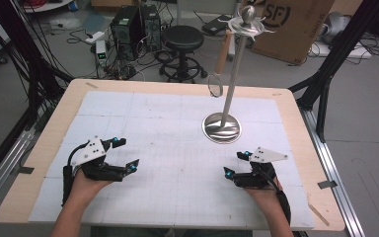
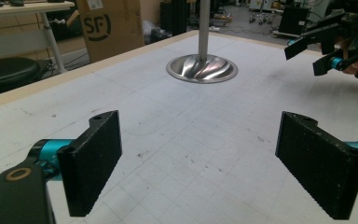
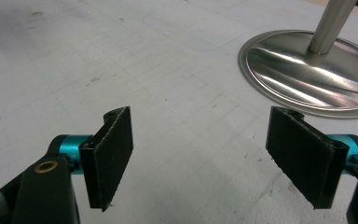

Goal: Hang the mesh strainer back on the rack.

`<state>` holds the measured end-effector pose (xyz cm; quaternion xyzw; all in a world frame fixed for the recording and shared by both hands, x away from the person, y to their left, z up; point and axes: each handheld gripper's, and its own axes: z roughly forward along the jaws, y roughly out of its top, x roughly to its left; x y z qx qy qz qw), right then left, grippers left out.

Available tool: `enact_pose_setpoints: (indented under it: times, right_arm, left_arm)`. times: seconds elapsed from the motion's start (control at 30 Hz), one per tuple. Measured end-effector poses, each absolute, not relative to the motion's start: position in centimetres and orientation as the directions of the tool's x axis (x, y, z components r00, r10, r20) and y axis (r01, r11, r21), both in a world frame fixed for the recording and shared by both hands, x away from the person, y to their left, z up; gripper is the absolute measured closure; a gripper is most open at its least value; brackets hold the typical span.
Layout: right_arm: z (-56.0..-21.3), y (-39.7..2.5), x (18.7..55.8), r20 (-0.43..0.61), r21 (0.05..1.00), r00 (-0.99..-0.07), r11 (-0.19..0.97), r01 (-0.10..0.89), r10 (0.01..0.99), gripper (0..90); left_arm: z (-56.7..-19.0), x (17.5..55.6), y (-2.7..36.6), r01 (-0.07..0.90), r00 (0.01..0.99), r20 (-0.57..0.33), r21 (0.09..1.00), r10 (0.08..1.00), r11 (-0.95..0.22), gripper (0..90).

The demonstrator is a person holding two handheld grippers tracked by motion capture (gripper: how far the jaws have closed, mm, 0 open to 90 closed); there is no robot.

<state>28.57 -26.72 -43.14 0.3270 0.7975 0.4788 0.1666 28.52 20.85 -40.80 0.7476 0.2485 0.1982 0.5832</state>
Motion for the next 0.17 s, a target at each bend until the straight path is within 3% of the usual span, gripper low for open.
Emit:
enact_pose_setpoints:
  times: [0.17]
  right_arm:
    - [-43.17, -26.73, 28.62, 0.045, 0.872, -0.732, 0.331, 0.361, 0.68, 22.3]
  left_arm:
    - [-40.96, 28.62, 20.78, 0.146, 0.796, 0.007, 0.968, 0.605, -0.204, 15.0]
